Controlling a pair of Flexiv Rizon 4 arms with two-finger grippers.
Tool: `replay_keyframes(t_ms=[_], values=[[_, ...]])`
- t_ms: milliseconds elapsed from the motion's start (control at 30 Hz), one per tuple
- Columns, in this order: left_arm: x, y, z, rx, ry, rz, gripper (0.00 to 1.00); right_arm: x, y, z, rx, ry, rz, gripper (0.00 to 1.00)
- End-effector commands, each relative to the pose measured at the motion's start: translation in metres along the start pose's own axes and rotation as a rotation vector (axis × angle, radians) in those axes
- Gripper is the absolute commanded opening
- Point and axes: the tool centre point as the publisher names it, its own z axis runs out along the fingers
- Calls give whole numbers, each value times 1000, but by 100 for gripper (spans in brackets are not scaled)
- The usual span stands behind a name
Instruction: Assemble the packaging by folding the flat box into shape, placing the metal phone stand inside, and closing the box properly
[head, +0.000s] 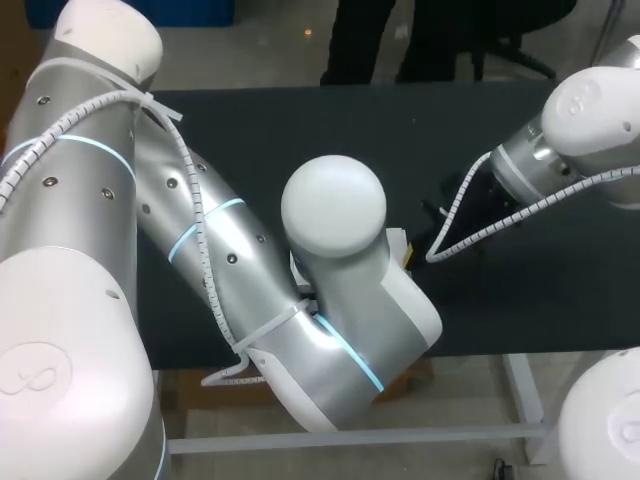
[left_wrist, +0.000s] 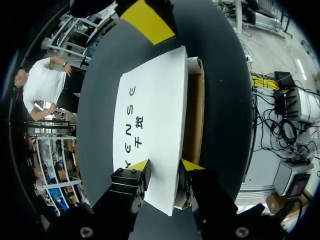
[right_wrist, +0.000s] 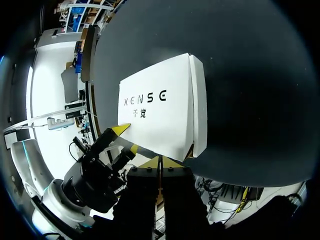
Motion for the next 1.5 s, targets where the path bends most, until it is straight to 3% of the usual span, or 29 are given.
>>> replay_keyframes(t_ms=[33,533,1500], values=[[3,-2,0,-4,-7,-2,38,0,1,3,4,-7,2,0],[3,-2,-1,-3,-8,-1,38,-10,19,16,40,4,31,0],[4,0,-8,15,-13,-8,40,-15,19,19,49,5,37,0]])
